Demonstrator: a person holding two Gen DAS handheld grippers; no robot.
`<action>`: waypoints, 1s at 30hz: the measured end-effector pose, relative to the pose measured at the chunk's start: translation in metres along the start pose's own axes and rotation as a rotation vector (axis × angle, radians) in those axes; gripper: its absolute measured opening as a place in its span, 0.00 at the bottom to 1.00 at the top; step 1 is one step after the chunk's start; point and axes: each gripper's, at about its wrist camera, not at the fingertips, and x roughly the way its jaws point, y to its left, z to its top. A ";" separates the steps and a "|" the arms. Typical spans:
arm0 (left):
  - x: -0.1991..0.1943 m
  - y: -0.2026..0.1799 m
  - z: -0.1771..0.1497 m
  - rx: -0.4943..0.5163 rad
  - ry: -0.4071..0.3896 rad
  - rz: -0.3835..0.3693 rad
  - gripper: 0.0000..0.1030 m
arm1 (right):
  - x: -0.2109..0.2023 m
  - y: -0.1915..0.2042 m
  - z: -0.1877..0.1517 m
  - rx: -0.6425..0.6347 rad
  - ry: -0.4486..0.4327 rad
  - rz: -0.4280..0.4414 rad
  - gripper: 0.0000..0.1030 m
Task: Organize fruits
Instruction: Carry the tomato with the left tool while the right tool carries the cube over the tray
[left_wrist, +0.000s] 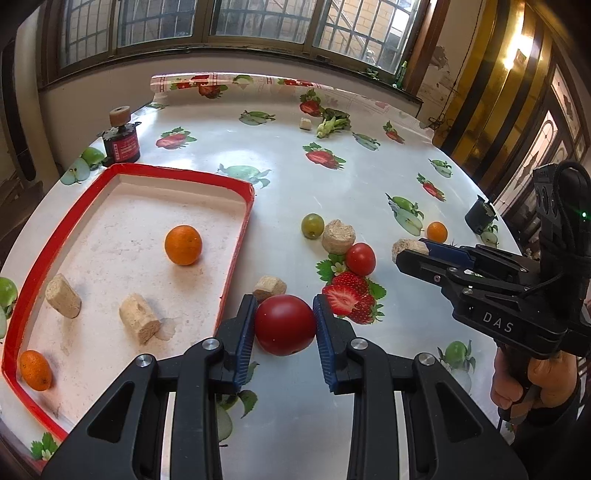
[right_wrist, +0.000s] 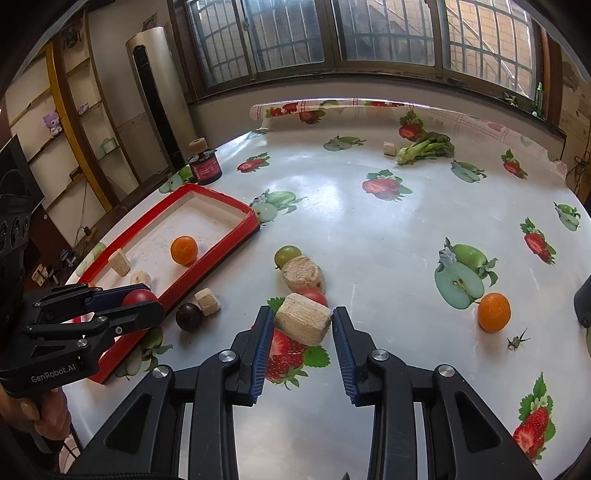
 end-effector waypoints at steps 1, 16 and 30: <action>-0.002 0.003 -0.001 -0.004 -0.003 0.006 0.27 | 0.000 0.003 0.000 -0.003 0.000 0.002 0.33; -0.015 0.036 -0.006 -0.054 -0.022 0.053 0.28 | 0.006 0.036 0.005 -0.047 0.010 0.038 0.33; -0.023 0.065 -0.002 -0.076 -0.036 0.108 0.28 | 0.020 0.069 0.019 -0.086 0.022 0.081 0.33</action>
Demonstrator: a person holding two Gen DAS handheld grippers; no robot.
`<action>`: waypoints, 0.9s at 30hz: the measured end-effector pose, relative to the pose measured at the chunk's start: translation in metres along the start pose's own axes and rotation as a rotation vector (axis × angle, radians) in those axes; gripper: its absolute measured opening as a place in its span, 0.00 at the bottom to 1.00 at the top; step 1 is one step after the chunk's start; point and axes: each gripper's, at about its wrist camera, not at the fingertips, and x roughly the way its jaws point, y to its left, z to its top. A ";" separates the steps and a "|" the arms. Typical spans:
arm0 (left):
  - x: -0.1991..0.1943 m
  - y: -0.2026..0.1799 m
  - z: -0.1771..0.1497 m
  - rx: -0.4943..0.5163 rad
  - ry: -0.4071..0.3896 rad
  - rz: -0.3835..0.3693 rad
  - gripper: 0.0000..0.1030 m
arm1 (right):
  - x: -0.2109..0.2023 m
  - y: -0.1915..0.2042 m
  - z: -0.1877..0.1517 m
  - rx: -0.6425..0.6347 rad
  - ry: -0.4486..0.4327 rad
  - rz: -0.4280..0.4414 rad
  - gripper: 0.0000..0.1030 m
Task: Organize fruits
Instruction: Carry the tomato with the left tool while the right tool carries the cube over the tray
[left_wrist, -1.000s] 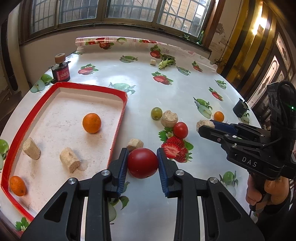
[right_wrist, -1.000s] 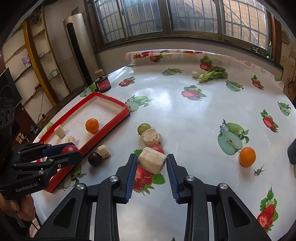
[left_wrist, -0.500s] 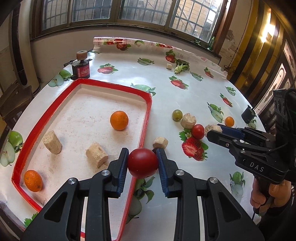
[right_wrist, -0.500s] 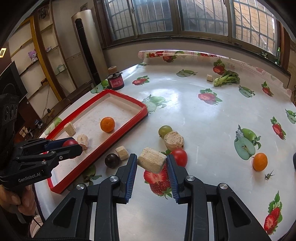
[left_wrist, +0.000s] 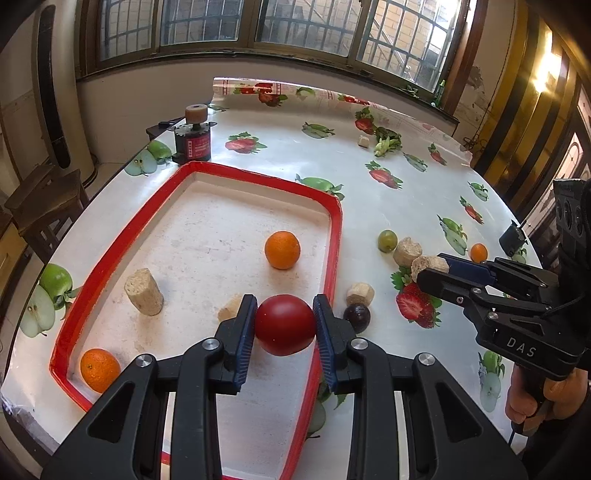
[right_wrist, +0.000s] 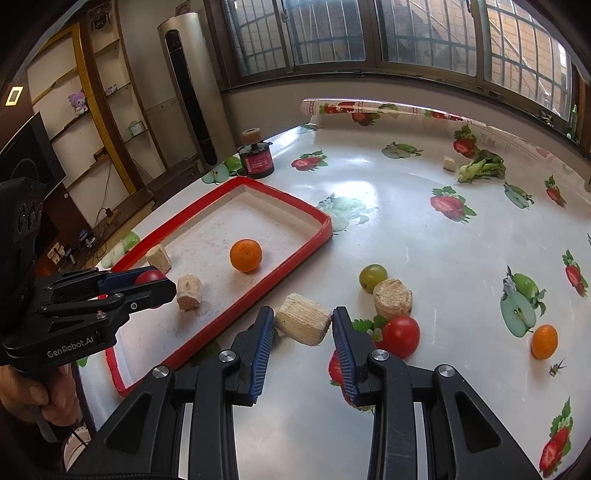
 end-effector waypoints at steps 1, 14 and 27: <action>0.000 0.002 0.000 -0.002 -0.001 0.004 0.28 | 0.001 0.003 0.002 -0.003 0.000 0.004 0.33; 0.004 0.031 0.012 -0.022 -0.004 0.065 0.28 | 0.025 0.029 0.027 -0.033 0.002 0.059 0.33; 0.018 0.052 0.033 -0.037 -0.001 0.113 0.28 | 0.055 0.034 0.061 -0.019 -0.004 0.073 0.32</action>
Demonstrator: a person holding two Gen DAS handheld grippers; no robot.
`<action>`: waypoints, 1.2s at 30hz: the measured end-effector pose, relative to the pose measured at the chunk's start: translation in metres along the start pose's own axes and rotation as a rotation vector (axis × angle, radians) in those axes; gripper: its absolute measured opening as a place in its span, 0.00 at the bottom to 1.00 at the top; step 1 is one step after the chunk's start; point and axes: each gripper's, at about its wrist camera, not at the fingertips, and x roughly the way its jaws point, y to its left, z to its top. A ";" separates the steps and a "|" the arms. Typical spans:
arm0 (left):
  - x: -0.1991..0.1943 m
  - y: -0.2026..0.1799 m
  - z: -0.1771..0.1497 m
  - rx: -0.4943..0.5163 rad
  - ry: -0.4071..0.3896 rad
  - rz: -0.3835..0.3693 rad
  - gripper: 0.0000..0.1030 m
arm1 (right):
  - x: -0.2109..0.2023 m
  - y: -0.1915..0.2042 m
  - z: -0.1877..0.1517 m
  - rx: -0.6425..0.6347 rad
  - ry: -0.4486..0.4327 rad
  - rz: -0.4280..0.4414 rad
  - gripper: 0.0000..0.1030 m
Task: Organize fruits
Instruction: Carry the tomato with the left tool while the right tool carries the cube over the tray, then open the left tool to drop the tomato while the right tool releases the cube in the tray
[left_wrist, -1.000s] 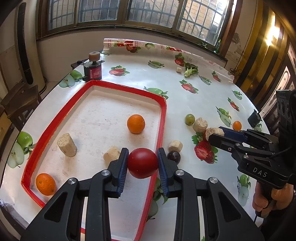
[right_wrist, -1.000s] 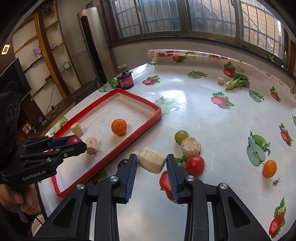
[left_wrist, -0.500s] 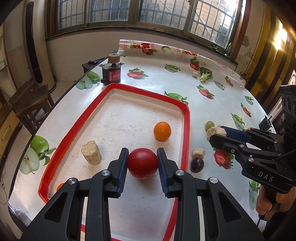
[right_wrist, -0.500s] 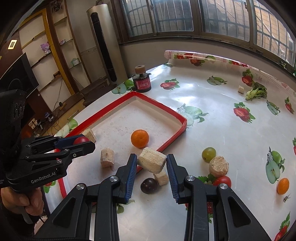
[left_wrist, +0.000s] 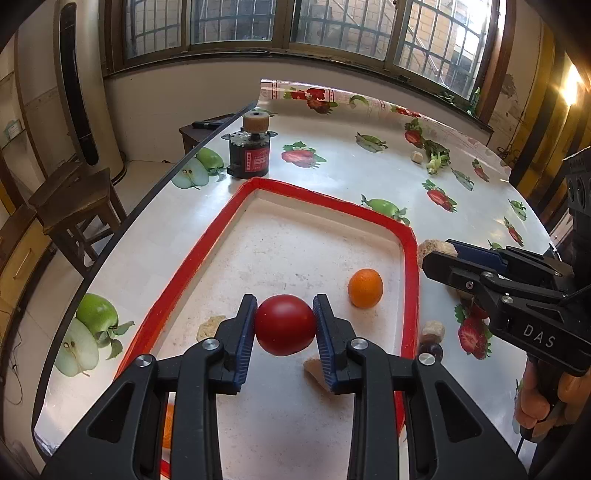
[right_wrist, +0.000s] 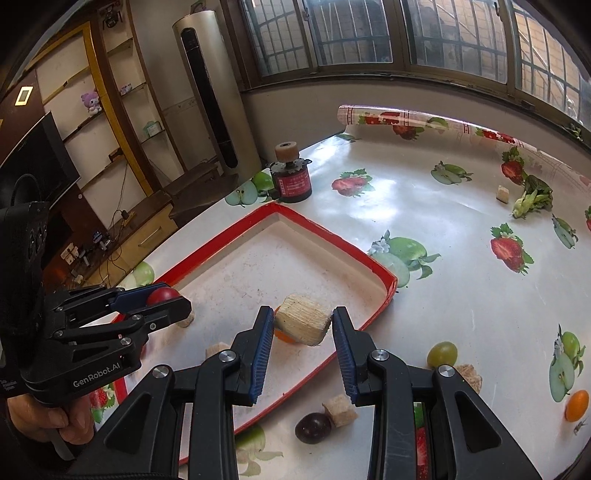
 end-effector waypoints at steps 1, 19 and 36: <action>0.001 0.001 0.002 -0.003 -0.001 0.004 0.28 | 0.002 -0.001 0.002 0.003 -0.002 0.000 0.33; 0.062 0.006 0.029 -0.022 0.084 0.044 0.28 | 0.069 -0.007 0.023 0.040 0.078 -0.035 0.33; 0.083 0.011 0.022 -0.042 0.139 0.085 0.39 | 0.093 -0.010 0.015 0.016 0.133 -0.051 0.38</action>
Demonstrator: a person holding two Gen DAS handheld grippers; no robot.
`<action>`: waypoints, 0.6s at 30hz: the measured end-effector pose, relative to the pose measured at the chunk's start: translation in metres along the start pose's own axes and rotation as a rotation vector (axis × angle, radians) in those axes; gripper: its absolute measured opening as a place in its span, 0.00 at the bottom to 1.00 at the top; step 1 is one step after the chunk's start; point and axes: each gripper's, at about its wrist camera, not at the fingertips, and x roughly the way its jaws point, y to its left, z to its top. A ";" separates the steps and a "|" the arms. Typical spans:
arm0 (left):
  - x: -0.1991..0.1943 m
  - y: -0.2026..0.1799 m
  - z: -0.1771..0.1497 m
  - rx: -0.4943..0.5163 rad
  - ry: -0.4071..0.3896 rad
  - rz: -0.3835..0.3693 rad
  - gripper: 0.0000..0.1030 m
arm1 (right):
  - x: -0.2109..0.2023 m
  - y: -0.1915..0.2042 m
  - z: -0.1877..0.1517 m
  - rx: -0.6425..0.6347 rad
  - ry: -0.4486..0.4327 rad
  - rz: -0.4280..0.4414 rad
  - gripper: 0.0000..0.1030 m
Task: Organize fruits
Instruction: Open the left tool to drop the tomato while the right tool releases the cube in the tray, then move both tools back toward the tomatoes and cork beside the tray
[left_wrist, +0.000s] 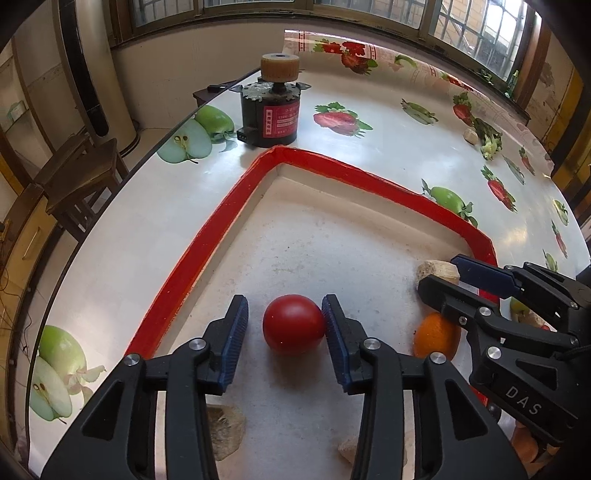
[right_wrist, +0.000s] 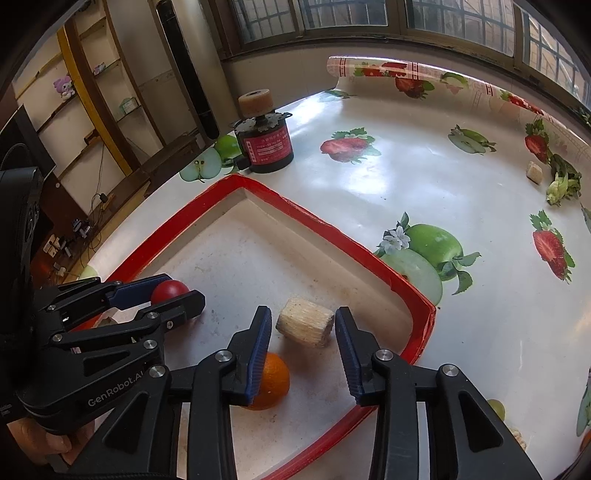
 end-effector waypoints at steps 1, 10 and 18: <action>-0.003 0.002 -0.001 -0.010 -0.006 -0.005 0.40 | -0.001 0.001 0.000 -0.009 -0.001 -0.006 0.40; -0.036 0.008 -0.013 -0.035 -0.066 -0.011 0.52 | -0.034 0.003 -0.008 -0.022 -0.054 -0.005 0.49; -0.057 0.003 -0.027 -0.042 -0.093 -0.027 0.52 | -0.074 -0.001 -0.023 -0.009 -0.108 0.011 0.54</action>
